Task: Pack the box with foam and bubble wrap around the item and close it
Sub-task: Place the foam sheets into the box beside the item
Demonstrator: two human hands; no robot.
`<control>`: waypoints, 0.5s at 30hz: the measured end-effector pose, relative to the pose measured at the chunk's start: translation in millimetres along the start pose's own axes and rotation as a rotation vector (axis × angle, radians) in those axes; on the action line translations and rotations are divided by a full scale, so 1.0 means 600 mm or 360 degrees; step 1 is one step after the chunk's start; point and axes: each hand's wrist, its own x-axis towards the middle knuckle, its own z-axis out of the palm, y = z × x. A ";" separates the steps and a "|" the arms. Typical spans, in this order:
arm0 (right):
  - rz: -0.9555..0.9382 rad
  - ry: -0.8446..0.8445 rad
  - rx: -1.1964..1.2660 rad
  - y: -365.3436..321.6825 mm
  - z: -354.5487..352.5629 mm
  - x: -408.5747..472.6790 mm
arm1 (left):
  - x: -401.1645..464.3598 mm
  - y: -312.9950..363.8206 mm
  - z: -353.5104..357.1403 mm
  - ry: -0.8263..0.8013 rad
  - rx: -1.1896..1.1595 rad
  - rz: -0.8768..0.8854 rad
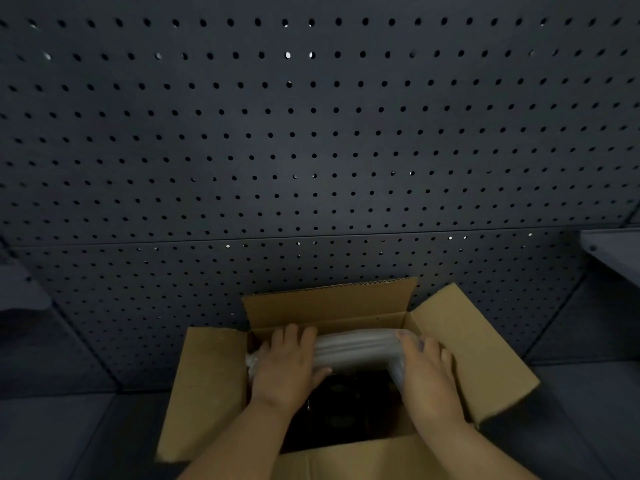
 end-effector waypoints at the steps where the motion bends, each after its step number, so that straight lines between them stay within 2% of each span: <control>1: 0.0002 -0.0007 0.0002 0.000 0.000 0.000 | -0.004 0.006 0.002 0.0042 -0.0011 -0.0002; 6: -0.0004 -0.0024 0.0022 0.007 0.005 0.002 | -0.017 0.030 0.007 0.0110 -0.0005 -0.0110; 11: -0.0093 -0.0165 0.0018 0.014 0.010 0.009 | -0.008 0.031 0.010 0.0129 -0.0032 -0.0171; 15: -0.0258 -0.0650 -0.0258 0.022 -0.024 0.030 | -0.002 0.028 0.018 0.0083 -0.0088 -0.0188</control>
